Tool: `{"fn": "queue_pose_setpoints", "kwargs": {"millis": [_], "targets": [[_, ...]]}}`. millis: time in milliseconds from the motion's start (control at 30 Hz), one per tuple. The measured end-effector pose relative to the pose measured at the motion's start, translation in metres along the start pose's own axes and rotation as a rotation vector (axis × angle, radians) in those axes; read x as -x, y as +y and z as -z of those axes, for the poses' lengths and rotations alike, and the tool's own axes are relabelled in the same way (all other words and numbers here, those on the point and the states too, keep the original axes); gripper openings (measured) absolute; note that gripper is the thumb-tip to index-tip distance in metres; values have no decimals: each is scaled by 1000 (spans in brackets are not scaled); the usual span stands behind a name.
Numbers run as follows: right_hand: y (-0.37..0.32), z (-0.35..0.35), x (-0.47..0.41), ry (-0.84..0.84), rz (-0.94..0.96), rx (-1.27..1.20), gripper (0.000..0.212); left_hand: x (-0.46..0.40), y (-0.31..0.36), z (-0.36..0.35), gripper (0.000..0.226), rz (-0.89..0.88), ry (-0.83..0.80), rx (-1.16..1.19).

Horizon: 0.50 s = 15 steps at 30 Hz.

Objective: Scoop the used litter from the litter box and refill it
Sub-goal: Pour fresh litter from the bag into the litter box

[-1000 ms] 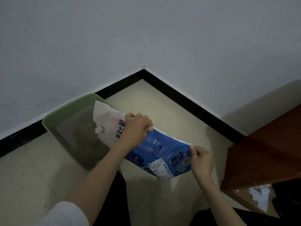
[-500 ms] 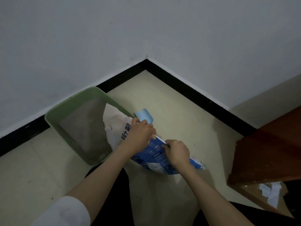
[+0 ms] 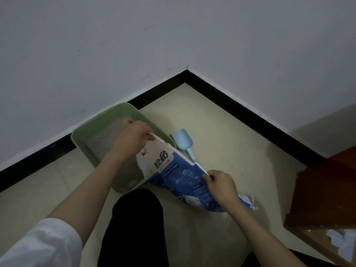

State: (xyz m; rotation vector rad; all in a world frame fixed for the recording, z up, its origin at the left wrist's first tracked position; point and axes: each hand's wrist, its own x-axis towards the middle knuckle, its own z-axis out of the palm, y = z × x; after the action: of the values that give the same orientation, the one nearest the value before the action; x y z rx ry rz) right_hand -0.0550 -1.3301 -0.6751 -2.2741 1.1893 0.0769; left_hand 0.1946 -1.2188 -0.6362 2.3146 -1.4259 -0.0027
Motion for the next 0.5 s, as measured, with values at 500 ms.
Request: {"fn": "queue_pose_setpoints", "kwargs": {"millis": [500], "targets": [[-74,-9,-9,183,175,-113,18,18,49,-3,7,15,8,143]]}}
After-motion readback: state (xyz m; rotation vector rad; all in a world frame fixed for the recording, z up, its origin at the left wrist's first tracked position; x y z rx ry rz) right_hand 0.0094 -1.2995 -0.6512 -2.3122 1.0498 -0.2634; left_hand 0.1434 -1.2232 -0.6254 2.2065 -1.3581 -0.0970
